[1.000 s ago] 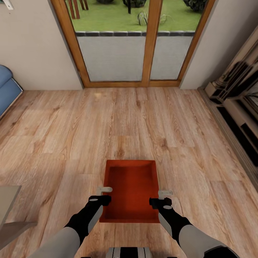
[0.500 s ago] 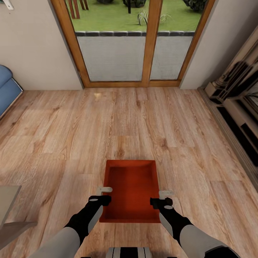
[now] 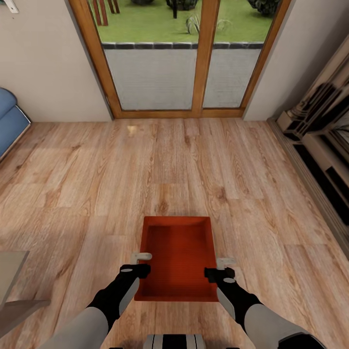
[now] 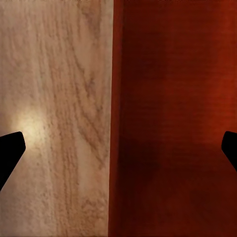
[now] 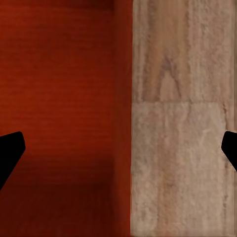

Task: Move the two storage containers from the living room to the garage. In the garage, place one container on the floor and stack the other container on top of it (either order is fine).

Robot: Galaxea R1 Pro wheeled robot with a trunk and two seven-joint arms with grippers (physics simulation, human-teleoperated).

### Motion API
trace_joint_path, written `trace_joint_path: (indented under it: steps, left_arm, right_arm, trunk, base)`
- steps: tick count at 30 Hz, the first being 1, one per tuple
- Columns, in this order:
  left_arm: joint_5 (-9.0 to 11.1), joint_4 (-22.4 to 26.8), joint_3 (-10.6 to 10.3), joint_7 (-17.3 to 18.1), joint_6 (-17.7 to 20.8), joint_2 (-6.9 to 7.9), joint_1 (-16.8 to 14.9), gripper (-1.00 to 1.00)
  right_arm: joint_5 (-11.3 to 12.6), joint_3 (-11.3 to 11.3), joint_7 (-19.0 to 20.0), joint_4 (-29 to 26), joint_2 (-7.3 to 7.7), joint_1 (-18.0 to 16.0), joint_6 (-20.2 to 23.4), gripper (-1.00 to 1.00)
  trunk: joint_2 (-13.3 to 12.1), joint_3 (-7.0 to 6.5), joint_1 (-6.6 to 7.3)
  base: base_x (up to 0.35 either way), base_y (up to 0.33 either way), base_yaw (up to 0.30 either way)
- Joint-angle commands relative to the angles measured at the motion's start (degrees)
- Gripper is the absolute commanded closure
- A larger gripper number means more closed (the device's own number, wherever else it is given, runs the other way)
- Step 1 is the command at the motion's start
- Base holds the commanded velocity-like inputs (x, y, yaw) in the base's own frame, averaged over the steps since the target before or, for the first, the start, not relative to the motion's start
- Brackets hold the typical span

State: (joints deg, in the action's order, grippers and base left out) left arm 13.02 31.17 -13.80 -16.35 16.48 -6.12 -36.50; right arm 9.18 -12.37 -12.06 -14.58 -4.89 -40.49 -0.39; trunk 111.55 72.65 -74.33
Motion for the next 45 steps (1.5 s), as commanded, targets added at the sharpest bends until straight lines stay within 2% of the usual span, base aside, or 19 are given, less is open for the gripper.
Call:
trace_joint_path:
  steps: [1, 9, 23, 36, 45]
  left_arm:
    - [0.60, 0.10, -0.42, -0.53, 0.22, 0.06, -0.02, -1.00]
    - [0.60, 0.12, -0.46, -0.53, 0.22, 0.05, -0.02, -1.00]
    - [0.57, 0.03, -0.36, -0.54, 0.22, 0.13, -0.01, -1.00]
    - [0.54, 0.03, -0.39, -0.54, 0.22, 0.14, -0.02, -1.00]
    - [0.53, 0.03, -0.35, -0.61, 0.22, 0.14, 0.01, -1.00]
  right_arm:
    - [0.62, -0.50, -0.33, -0.01, 0.10, -0.02, -0.04, -1.00]
    - [0.59, -0.55, -0.33, -0.01, 0.22, -0.02, -0.13, -1.00]
    - [0.53, -0.55, -0.33, -0.01, 0.28, -0.02, -0.14, -1.00]
    - [0.49, -0.60, -0.33, -0.01, 0.58, -0.02, -0.66, -1.00]
    - [0.33, -0.64, -0.33, -0.01, 0.58, -0.02, -0.75, -1.00]
  trunk:
    - [0.01, 0.03, 0.01]
    - [3.22, 1.47, -1.75]
    - [3.22, 1.47, -1.75]
    - [8.44, 3.80, -4.61]
    - [8.44, 3.80, -4.61]
  base:
    - [0.000, 0.000, 0.000]
    - [0.000, 0.000, 0.000]
    - [0.000, 0.000, 0.000]
    - [0.000, 0.000, 0.000]
    - [0.000, 0.000, 0.000]
